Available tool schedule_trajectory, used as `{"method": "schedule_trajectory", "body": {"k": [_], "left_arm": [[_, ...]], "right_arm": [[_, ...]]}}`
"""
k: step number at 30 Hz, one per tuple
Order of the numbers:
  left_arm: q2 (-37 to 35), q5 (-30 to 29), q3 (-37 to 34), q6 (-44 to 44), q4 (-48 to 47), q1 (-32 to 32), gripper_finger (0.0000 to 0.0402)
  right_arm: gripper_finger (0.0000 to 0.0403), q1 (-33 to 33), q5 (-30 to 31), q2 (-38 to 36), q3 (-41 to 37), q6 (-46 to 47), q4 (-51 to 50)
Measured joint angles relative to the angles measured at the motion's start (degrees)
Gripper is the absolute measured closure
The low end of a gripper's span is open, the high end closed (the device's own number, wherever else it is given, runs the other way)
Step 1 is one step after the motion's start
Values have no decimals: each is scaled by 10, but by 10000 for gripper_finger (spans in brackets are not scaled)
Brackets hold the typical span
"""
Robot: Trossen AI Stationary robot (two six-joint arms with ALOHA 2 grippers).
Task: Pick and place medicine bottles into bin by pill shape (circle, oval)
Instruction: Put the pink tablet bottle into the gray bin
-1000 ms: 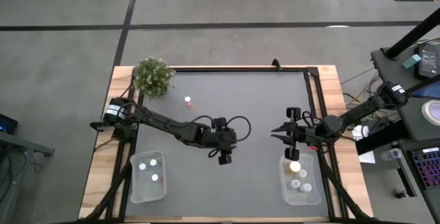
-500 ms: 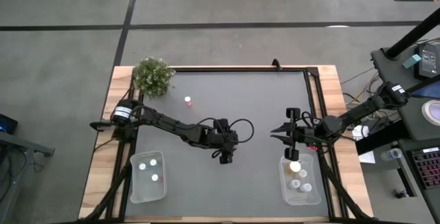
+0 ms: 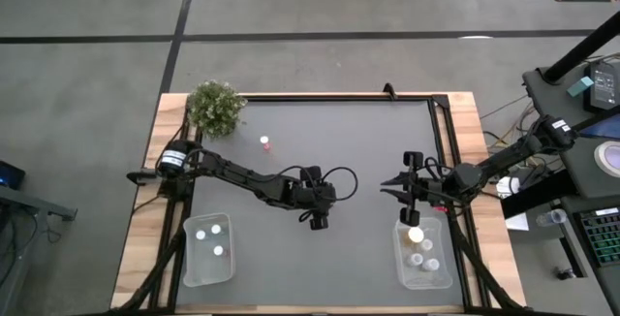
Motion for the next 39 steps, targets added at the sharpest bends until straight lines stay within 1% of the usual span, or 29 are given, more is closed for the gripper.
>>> {"method": "schedule_trajectory", "body": {"k": [9, 12, 16, 21, 24, 31, 33, 35, 39], "left_arm": [[-1, 0, 0, -1, 0, -1, 291], [-1, 0, 0, -1, 0, -3, 313], [-7, 0, 5, -1, -3, -8, 315], [-28, 0, 25, -1, -33, -24, 305], [-54, 0, 36, -2, -57, -39, 304], [-147, 0, 37, -10, -116, -91, 303], [-176, 1, 36, -38, -136, -107, 303], [-200, 2, 35, -85, -161, -123, 303], [-244, 3, 33, -217, -227, -166, 303]], "right_arm": [[360, 0, 0, 0, 0, 0, -1], [360, 0, 0, 0, 0, 0, -1], [360, 0, 0, 0, 0, -1, -1], [360, 0, 0, 0, 0, -1, -3], [360, 0, 0, 0, 0, -4, -10], [360, 0, 6, 2, 0, -5, -14], [360, 0, 14, 3, 0, -5, -16], [360, -1, 14, 3, 0, -5, -16], [360, -1, 14, 3, 0, -5, -16]]}}
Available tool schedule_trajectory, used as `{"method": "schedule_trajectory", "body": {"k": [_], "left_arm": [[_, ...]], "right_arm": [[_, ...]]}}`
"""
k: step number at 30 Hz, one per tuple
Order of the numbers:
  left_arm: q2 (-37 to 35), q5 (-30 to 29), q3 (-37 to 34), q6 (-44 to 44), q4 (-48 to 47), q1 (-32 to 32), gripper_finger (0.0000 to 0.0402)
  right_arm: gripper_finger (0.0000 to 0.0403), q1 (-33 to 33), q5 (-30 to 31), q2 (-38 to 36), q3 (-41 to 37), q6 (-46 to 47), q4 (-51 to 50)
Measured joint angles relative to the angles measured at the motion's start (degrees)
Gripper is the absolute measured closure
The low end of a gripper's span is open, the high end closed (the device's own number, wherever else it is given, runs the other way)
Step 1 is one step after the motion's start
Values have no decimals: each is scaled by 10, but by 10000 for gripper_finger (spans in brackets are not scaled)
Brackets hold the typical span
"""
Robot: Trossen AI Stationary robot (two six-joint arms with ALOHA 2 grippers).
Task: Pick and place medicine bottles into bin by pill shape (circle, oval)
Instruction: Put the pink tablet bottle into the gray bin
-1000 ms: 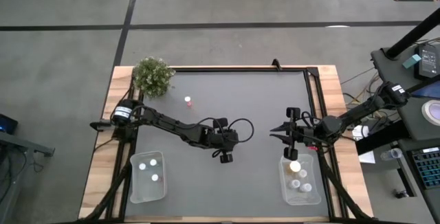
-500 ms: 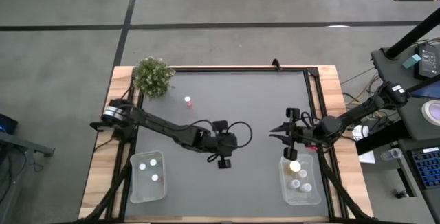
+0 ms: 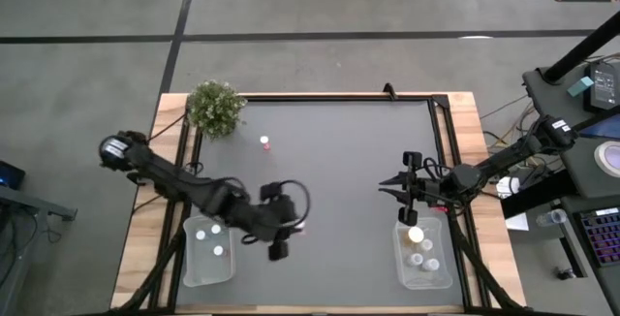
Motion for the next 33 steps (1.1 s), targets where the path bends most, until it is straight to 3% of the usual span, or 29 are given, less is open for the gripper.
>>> {"method": "schedule_trajectory", "body": {"k": [8, 15, 23, 33], "left_arm": [[-61, 46, 0, -233, -143, -129, 302], [-74, 47, 0, -348, -289, -259, 302], [-74, 31, -26, -416, -388, -364, 302], [-74, 16, -123, -448, -357, -386, 302]], "right_arm": [[360, 0, 0, 1, 0, 2, -2], [360, 0, 0, 1, 0, 2, -3], [360, 0, 0, 1, 0, 2, -3], [360, 0, 0, 1, 0, 9, -7]]}}
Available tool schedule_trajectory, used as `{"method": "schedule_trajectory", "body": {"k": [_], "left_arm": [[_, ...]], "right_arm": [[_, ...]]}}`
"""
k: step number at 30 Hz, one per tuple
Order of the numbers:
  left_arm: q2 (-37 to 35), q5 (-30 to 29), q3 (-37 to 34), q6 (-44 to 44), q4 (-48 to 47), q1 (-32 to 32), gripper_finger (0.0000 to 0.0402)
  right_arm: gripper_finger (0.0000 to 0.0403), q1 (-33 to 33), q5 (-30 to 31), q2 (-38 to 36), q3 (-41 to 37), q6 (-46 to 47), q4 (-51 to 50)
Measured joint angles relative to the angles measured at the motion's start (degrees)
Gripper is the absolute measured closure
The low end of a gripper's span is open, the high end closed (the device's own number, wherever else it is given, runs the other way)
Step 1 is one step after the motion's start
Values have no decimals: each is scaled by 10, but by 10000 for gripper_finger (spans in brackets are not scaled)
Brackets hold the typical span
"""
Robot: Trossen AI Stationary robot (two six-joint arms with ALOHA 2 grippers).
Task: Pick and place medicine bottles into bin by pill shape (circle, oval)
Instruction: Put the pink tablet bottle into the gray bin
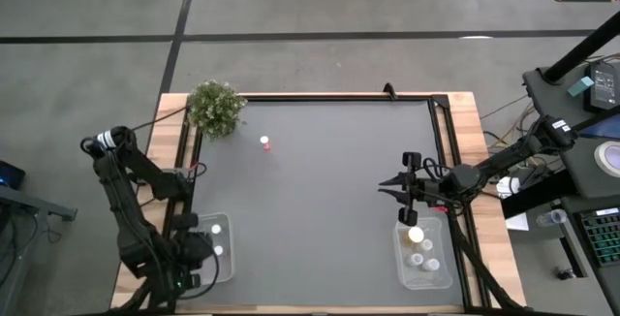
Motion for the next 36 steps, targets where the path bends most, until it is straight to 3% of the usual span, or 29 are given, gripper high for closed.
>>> {"method": "schedule_trajectory", "body": {"k": [15, 29, 36], "left_arm": [[15, -6, -108, -27, 94, -18, 302], [51, -6, -114, -27, 98, -21, 300], [53, 14, -114, -27, 96, -22, 269]], "right_arm": [[360, 0, 0, 0, 0, 1, -5], [360, 0, 0, 0, 0, 1, -5], [360, 0, 0, 0, 0, 1, -5]]}}
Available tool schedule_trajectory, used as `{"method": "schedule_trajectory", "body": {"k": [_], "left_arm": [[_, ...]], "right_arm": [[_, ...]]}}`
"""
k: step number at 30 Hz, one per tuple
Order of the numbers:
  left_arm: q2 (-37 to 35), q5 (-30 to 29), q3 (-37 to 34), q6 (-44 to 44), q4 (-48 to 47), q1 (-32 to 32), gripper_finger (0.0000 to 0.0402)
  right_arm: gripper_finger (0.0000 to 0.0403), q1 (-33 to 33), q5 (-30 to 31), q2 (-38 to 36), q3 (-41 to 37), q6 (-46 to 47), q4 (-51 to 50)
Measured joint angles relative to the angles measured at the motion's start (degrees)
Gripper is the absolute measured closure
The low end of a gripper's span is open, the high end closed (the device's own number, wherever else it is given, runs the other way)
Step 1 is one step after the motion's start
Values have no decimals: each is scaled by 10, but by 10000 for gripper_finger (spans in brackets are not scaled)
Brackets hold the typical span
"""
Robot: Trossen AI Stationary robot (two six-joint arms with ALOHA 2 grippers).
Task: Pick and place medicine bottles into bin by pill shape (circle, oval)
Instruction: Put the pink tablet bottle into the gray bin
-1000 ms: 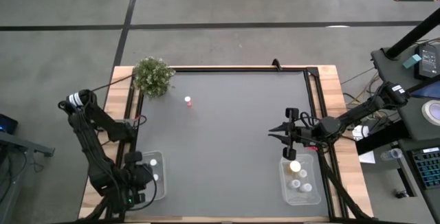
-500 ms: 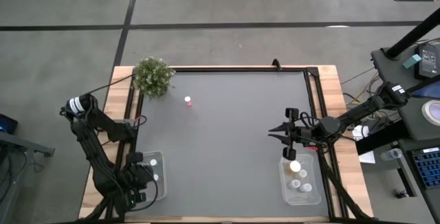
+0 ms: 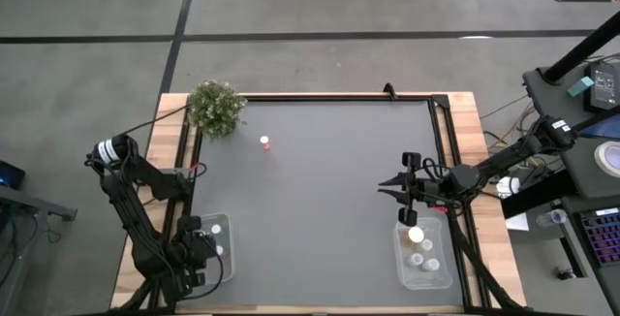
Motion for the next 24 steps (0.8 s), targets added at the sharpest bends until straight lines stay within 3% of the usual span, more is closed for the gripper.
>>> {"method": "schedule_trajectory", "body": {"k": [9, 24], "left_arm": [[0, 18, 1, 1, -1, 0, 235], [0, 15, 3, -26, 8, 13, 233]], "right_arm": [[360, 0, 0, 0, 0, 0, 0], [360, 0, 0, 0, 0, 0, 0]]}}
